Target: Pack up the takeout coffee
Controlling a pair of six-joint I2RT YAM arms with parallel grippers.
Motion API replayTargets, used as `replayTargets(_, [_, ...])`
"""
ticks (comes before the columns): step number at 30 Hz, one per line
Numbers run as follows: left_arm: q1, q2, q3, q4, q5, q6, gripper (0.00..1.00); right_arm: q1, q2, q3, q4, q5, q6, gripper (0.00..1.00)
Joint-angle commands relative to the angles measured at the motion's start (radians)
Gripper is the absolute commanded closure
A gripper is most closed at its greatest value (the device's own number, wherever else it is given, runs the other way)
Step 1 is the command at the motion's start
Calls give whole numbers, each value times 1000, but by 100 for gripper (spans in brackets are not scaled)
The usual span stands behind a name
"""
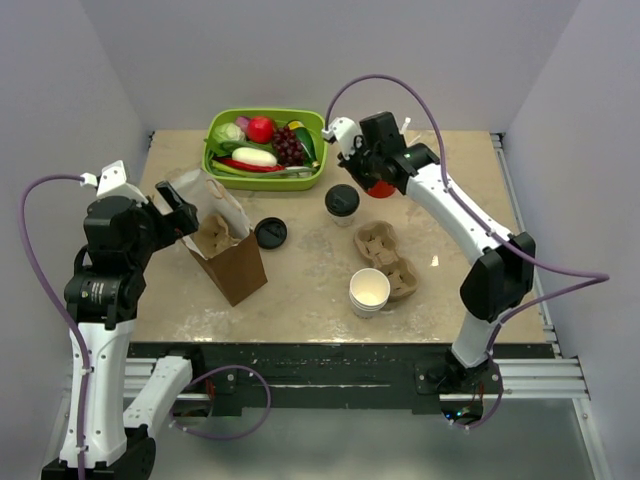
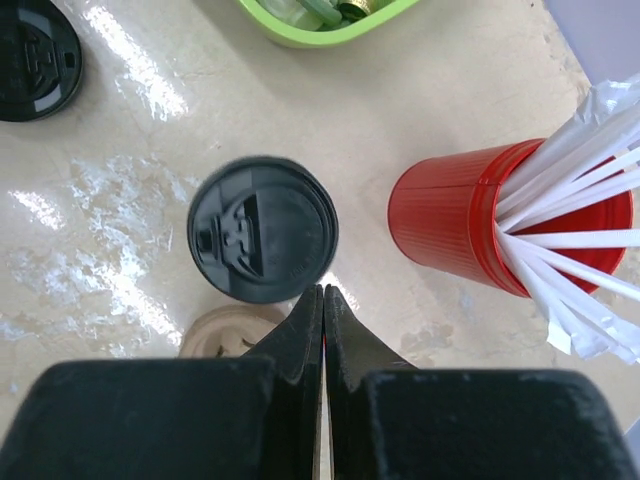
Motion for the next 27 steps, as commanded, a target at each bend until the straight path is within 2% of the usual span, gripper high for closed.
replayTargets(1, [4, -3, 19, 30, 6, 9, 0, -1, 23, -6, 18, -35, 41, 100])
replayTargets(2, [4, -3, 18, 28, 3, 9, 1, 1, 38, -4, 20, -69, 57, 96])
replayTargets(3, [4, 0, 15, 27, 3, 9, 0, -1, 44, -7, 24, -101, 58, 85])
replayTargets(6, [4, 2, 10, 22, 3, 9, 0, 4, 60, -4, 63, -150, 92, 67])
replayTargets(7, [4, 3, 10, 21, 0, 10, 0, 4, 64, 7, 70, -159, 98, 64])
replayTargets(12, [4, 2, 7, 21, 4, 12, 0, 5, 107, 39, 110, -158, 115, 58])
replayTargets(17, [4, -3, 4, 19, -3, 12, 0, 31, 163, 73, 55, -150, 61, 44])
replayTargets(20, [4, 2, 2, 21, -2, 10, 0, 65, 189, 90, 84, -51, 99, 39])
replayTargets(24, [4, 9, -1, 27, 3, 7, 0, 109, 227, 142, 109, 37, 210, 39])
replayTargets(25, [4, 11, 1, 28, 4, 6, 0, 119, 235, 157, 110, 140, 239, 40])
replayTargets(27, [4, 9, -1, 30, 7, 6, 0, 135, 256, 174, 100, 240, 332, 42])
